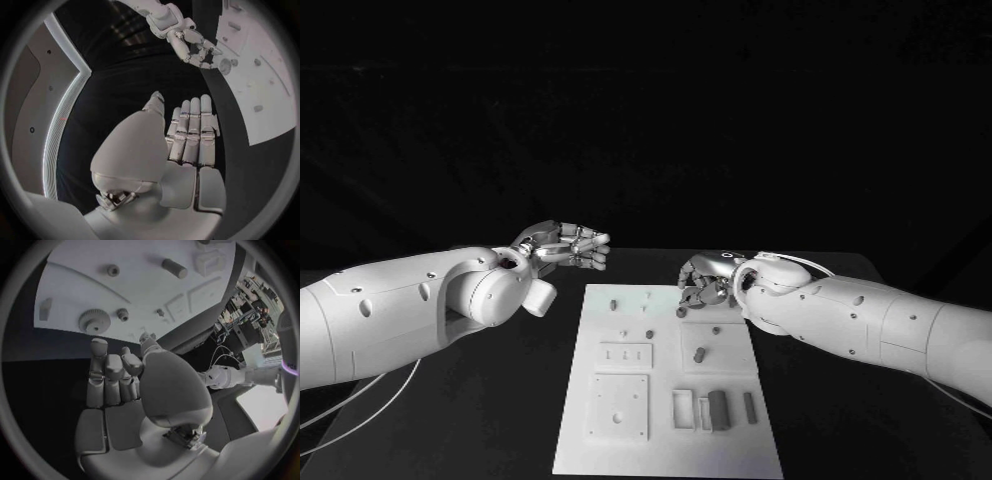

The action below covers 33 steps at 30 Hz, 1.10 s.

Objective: Assemble the parts on the task board

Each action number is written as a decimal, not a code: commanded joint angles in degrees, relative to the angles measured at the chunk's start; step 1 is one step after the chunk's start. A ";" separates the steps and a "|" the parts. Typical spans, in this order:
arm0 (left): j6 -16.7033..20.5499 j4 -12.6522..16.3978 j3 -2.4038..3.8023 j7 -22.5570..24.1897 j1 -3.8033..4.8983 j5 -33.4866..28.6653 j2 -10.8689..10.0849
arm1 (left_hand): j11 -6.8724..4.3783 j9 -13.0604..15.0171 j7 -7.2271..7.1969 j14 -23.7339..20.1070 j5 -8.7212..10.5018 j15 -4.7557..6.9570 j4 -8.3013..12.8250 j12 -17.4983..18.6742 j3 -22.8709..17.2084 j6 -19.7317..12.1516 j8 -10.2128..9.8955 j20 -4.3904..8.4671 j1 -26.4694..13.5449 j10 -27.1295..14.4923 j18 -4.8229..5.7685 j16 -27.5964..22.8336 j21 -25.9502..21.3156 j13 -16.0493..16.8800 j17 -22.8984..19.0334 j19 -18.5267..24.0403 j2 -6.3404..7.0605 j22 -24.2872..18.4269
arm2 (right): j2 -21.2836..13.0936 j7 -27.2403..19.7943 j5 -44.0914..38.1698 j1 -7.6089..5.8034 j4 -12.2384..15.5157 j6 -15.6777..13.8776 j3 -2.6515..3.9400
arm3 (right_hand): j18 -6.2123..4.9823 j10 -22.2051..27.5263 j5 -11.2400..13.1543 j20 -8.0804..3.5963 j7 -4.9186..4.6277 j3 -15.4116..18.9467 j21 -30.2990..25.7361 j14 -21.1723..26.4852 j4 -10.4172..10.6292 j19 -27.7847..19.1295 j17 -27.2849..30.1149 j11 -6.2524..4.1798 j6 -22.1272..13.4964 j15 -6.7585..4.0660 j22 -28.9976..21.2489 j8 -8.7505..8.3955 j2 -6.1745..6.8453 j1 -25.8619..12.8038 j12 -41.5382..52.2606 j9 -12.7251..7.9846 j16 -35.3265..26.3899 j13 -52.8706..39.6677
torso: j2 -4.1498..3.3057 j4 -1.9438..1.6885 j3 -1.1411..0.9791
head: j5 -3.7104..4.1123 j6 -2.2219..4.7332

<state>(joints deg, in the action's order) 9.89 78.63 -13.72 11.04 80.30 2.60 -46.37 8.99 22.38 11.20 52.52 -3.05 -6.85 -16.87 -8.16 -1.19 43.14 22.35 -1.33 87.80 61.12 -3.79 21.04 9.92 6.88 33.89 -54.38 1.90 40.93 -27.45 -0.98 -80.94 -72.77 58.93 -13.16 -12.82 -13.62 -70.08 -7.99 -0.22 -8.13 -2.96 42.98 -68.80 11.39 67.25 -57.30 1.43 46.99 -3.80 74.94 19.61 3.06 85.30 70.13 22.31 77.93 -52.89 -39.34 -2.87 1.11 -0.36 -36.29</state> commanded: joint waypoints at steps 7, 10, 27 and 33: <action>-1.97 0.55 0.08 0.96 0.10 1.09 -0.52 | 0.03 -0.24 0.38 0.18 -0.11 -0.29 0.06 0.74 0.56 0.07 -0.57 -0.03 -1.31 0.24 -0.61 -0.68 -0.54 -0.22 0.15 -0.26 0.09 -0.21 | 0.79 1.31 -2.76 0.93 -0.64 -2.03 0.06 | -1.38 -0.47 -1.38 -0.93 -0.15 -0.76 1.46 -2.14 0.64 0.11 -1.15 0.24 0.14 -0.65 1.47 -1.10 0.10 0.71 0.54 -0.20 1.43 0.34 | -1.21 -0.28 0.42 | 0.94 0.40; -1.93 0.43 0.08 1.00 0.10 1.09 -0.43 | -0.02 -0.26 0.38 0.07 -0.11 -0.34 0.07 0.77 0.55 0.09 -0.60 -0.07 -1.51 0.43 -0.61 -0.85 -0.64 -0.21 0.20 -0.17 0.11 -0.25 | 0.88 1.19 -2.76 1.19 -0.66 -2.45 0.06 | -1.38 -0.47 -1.42 -0.95 -0.20 -0.80 1.62 -2.18 0.74 0.06 -1.26 0.29 0.04 -0.60 1.45 -1.25 0.18 0.71 0.59 -0.25 1.54 0.39 | -1.46 0.00 0.56 | 0.79 0.46; -2.35 0.30 0.07 0.68 0.09 1.57 -0.18 | 0.04 -0.38 0.50 -0.24 -0.12 -0.57 0.11 1.16 0.45 -0.16 -0.88 -0.25 -1.79 0.40 -0.65 -1.34 -0.95 -0.29 0.34 0.11 0.31 -0.35 | 0.41 2.13 -3.75 1.39 -0.51 -2.44 0.06 | -1.38 -0.61 -1.80 -1.11 -0.18 -1.14 2.41 -2.78 1.08 -0.07 -2.12 0.29 0.62 -0.56 1.42 -1.36 0.26 0.96 0.90 -0.21 2.17 0.63 | -2.69 -0.08 1.11 | 0.95 0.47; -2.30 0.59 0.09 0.75 0.10 1.61 -0.24 | 0.05 -0.39 0.50 -0.25 -0.12 -0.59 0.10 1.20 0.42 -0.17 -0.90 -0.27 -1.79 0.41 -0.66 -1.38 -0.97 -0.30 0.36 0.13 0.32 -0.36 | 0.93 2.17 -3.75 1.67 -1.19 -2.43 0.06 | -1.38 -0.61 -1.82 -1.12 -0.17 -1.16 2.46 -2.81 1.09 -0.08 -2.17 0.28 0.62 -0.57 1.42 -1.38 0.28 0.99 0.91 -0.21 2.20 0.66 | -3.27 -0.14 1.04 | 0.70 0.86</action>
<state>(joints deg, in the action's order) 8.48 78.99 -13.70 11.16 80.31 3.88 -46.69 8.99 22.04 11.20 52.30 -3.05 -7.07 -16.71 -7.31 -1.04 43.13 21.69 -1.34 86.44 61.12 -3.35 19.97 9.29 6.67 34.17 -54.38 2.16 40.63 -26.64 0.81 -83.68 -71.26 57.86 -15.67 -12.75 -12.88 -70.57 -9.60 -1.05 -8.28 -3.98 45.14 -70.38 12.41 67.27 -59.48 1.33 47.45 -3.35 74.93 18.40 3.16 85.68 70.78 22.09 79.88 -52.27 -42.23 -2.94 2.20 0.43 -35.62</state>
